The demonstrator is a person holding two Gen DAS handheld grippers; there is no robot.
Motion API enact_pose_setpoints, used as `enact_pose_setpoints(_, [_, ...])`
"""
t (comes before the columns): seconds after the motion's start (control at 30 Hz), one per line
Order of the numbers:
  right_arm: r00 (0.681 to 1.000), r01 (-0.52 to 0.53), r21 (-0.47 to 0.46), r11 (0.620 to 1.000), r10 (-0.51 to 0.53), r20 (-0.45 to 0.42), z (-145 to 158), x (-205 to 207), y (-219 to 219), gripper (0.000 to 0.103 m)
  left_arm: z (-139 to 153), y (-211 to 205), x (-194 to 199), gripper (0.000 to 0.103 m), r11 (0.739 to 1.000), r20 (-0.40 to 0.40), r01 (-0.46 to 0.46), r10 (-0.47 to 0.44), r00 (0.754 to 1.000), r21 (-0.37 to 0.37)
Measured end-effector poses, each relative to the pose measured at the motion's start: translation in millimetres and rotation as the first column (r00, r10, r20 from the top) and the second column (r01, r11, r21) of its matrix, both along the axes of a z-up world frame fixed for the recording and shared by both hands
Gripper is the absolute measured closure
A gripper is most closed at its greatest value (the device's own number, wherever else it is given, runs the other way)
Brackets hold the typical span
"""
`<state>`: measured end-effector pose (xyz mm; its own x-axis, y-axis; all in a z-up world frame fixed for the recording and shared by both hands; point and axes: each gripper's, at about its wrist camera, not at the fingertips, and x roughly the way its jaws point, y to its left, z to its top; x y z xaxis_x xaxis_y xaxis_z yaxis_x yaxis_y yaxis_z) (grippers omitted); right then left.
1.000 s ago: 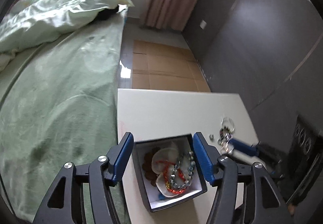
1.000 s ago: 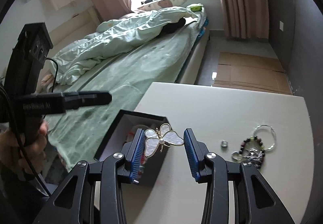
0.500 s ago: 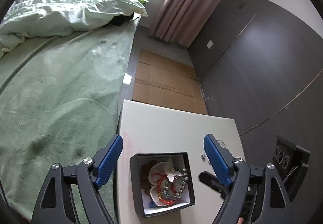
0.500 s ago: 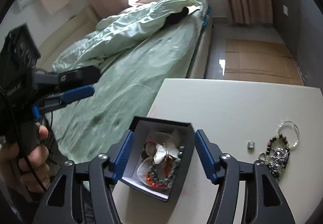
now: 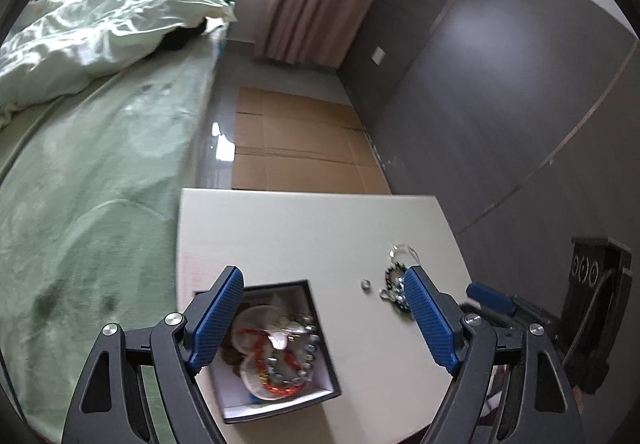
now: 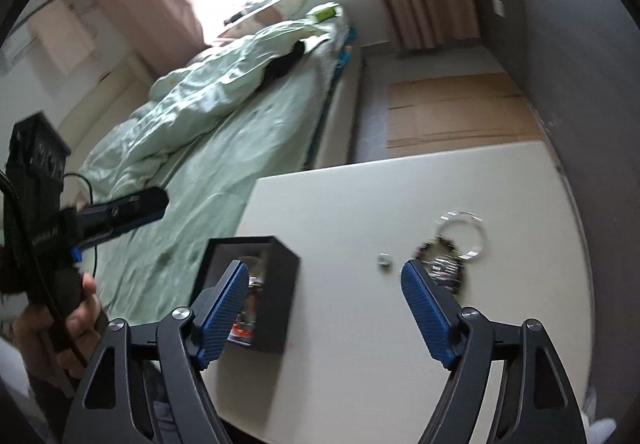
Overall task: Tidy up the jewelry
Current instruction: 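Move both open tools back over the remaining jewelry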
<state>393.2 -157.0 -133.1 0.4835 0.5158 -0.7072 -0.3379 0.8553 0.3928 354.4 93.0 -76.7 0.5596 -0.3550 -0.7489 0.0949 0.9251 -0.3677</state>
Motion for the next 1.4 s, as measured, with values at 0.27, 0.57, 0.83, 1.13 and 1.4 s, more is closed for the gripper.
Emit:
enact_pose_setpoints(0.27, [0.993, 0.112, 0.014, 0.994, -0.111, -0.039, -7, 2, -40, 0.024, -9, -37, 7, 0.020, 0.997, -0.022, 0.072, -0.072, 0.997, -0.002])
enact_pose_setpoints(0.57, [0.976, 0.202, 0.022, 0.979, -0.199, -0.088, -22, 7, -74, 0.024, -22, -68, 17, 0.025, 0.995, -0.036, 0.103, -0.103, 0.994, 0.003])
enact_pose_setpoints(0.83, [0.951, 0.289, 0.027, 0.957, -0.284, -0.120, -44, 17, -100, 0.024, -51, -99, 34, 0.050, 0.990, -0.086, 0.134, -0.130, 0.988, 0.043])
enact_pose_setpoints(1.13, [0.929, 0.350, 0.034, 0.936, -0.341, -0.145, -59, 29, -117, 0.024, -91, -118, 56, 0.068, 0.983, -0.178, 0.155, -0.136, 0.975, 0.099])
enact_pose_setpoints(1.4, [0.926, 0.347, 0.008, 0.938, -0.342, -0.163, -69, 40, -116, 0.024, -114, -134, 69, 0.071, 0.971, -0.225, 0.167, -0.126, 0.966, 0.171])
